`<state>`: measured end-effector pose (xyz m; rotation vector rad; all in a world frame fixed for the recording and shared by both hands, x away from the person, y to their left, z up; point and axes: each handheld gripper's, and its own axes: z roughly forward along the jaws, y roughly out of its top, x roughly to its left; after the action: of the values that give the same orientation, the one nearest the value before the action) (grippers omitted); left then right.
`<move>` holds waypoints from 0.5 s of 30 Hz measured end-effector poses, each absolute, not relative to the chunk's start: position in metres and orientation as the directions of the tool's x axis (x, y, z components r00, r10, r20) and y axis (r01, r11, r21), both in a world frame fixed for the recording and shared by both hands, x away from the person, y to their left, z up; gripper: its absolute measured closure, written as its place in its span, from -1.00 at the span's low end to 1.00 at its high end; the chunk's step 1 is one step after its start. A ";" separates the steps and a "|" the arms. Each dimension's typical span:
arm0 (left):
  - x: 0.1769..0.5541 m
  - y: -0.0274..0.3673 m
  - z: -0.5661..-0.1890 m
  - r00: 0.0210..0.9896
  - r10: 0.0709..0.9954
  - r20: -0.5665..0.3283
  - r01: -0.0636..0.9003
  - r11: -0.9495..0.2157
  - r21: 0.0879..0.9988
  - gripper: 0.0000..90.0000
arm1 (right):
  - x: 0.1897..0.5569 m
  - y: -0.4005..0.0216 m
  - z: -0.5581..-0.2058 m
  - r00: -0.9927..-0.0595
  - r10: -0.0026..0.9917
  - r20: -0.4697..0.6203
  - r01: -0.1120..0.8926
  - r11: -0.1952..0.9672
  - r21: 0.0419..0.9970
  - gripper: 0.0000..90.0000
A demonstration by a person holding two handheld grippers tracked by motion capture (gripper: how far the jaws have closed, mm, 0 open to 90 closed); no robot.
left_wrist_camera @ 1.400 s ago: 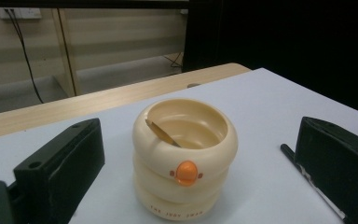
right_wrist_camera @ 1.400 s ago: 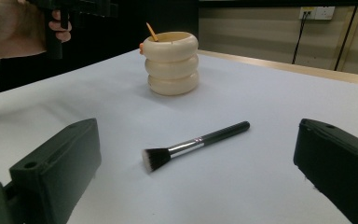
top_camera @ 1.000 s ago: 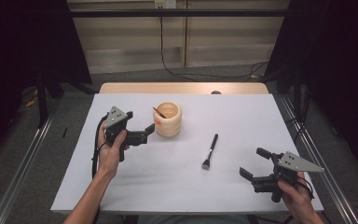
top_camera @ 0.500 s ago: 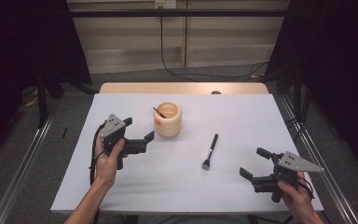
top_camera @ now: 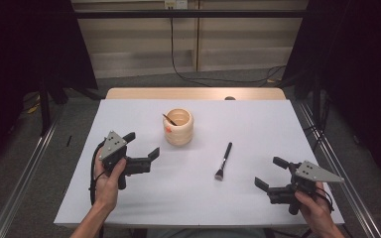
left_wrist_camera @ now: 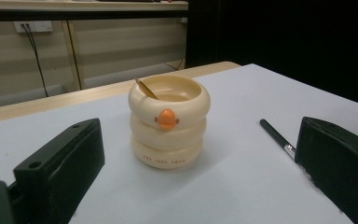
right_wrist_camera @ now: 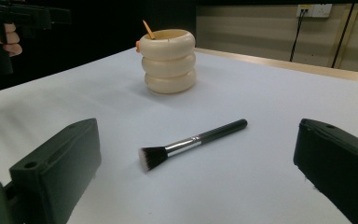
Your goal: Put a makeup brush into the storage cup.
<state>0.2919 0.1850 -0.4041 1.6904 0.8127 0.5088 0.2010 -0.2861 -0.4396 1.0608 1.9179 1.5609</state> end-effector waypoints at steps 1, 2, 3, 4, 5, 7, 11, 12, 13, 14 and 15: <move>0.289 0.186 -0.405 0.668 0.740 -0.076 0.251 -0.128 0.959 -0.97 | 0.201 -0.286 -0.440 -0.603 0.788 0.122 0.281 0.067 0.957 -1.00; 0.287 0.186 -0.406 0.666 0.742 -0.083 0.257 -0.124 0.959 -0.97 | 0.201 -0.286 -0.440 -0.603 0.789 0.121 0.281 0.068 0.957 -1.00; 0.285 0.187 -0.407 0.671 0.737 -0.080 0.255 -0.128 0.958 -0.97 | 0.201 -0.286 -0.440 -0.601 0.790 0.121 0.282 0.068 0.957 -1.00; 0.282 0.189 -0.408 0.669 0.738 -0.087 0.261 -0.124 0.957 -0.97 | 0.202 -0.286 -0.440 -0.599 0.792 0.123 0.284 0.066 0.957 -1.00; 0.280 0.190 -0.410 0.667 0.740 -0.090 0.261 -0.118 0.958 -0.97 | 0.202 -0.286 -0.440 -0.596 0.793 0.122 0.284 0.066 0.957 -1.00; 0.276 0.194 -0.412 0.662 0.743 -0.104 0.268 -0.105 0.958 -0.97 | 0.201 -0.287 -0.440 -0.592 0.796 0.126 0.287 0.062 0.956 -1.00; 0.268 0.199 -0.416 0.653 0.751 -0.099 0.267 -0.106 0.958 -0.97 | 0.201 -0.288 -0.440 -0.581 0.804 0.126 0.287 0.058 0.956 -1.00; 0.265 0.199 -0.416 0.652 0.752 -0.100 0.269 -0.106 0.957 -0.97 | 0.201 -0.288 -0.440 -0.580 0.805 0.126 0.287 0.057 0.956 -1.00; 0.263 0.200 -0.417 0.655 0.750 -0.093 0.265 -0.113 0.958 -0.97 | 0.201 -0.288 -0.440 -0.580 0.805 0.127 0.287 0.057 0.956 -1.00; 0.260 0.201 -0.418 0.650 0.755 -0.087 0.261 -0.114 0.958 -0.97 | 0.200 -0.288 -0.440 -0.580 0.805 0.126 0.285 0.056 0.957 -1.00; 0.257 0.202 -0.420 0.652 0.753 -0.089 0.261 -0.112 0.959 -0.97 | 0.200 -0.288 -0.440 -0.581 0.804 0.124 0.283 0.057 0.958 -1.00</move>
<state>0.2573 0.2016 -0.4196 1.6781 0.8370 0.5140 0.1998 -0.2882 -0.4397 1.0838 1.8937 1.5450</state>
